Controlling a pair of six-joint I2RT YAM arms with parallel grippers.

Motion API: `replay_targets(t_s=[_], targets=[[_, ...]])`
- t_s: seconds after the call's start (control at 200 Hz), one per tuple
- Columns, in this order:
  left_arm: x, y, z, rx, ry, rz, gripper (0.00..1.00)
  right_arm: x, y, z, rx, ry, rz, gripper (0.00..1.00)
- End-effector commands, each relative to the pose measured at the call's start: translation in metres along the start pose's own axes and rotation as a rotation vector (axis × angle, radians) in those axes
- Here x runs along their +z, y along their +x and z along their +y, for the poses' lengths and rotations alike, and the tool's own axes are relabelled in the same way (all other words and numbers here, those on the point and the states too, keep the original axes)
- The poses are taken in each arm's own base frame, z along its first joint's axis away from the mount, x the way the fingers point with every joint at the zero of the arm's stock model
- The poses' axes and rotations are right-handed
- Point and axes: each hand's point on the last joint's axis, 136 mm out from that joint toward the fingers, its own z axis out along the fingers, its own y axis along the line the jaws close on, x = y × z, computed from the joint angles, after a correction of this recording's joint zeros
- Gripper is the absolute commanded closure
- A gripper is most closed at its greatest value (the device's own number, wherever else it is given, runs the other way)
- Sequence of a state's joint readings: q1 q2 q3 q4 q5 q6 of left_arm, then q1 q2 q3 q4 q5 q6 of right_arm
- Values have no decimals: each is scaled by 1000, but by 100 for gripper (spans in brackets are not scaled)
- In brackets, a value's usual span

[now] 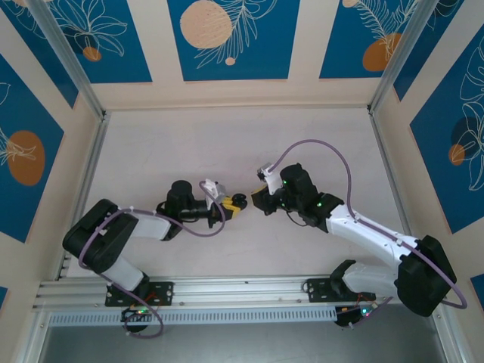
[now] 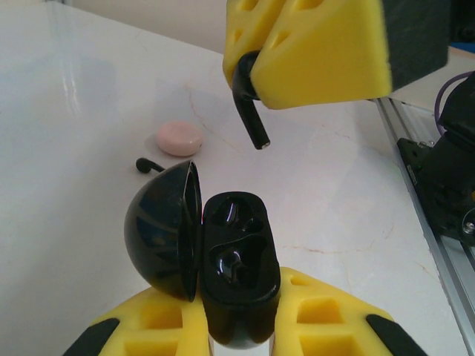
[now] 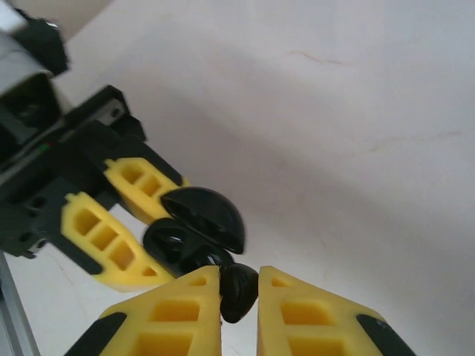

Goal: Insert wireless bluetooth earbuds into charging case

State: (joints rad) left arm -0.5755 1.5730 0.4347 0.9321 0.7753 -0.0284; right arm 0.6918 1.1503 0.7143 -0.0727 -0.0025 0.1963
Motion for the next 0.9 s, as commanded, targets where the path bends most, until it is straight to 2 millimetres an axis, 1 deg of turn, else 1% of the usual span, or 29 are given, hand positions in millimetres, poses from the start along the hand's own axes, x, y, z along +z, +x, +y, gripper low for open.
replay_targets(t_s=[0.0,0.305,0.635,0.895], targets=[[6,-18,-8,34,56,-56,86,-3,-11,14,-67,-52,-58,85],[7,-22,-8,18,62,-77,86,3,-15,23,-93,-64,-57,85],[8,-25,-8,11,76,-79,86,11,-15,26,-96,-77,-54,85],[8,-26,-10,3,83,-83,86,14,-17,29,-97,-91,-57,85]])
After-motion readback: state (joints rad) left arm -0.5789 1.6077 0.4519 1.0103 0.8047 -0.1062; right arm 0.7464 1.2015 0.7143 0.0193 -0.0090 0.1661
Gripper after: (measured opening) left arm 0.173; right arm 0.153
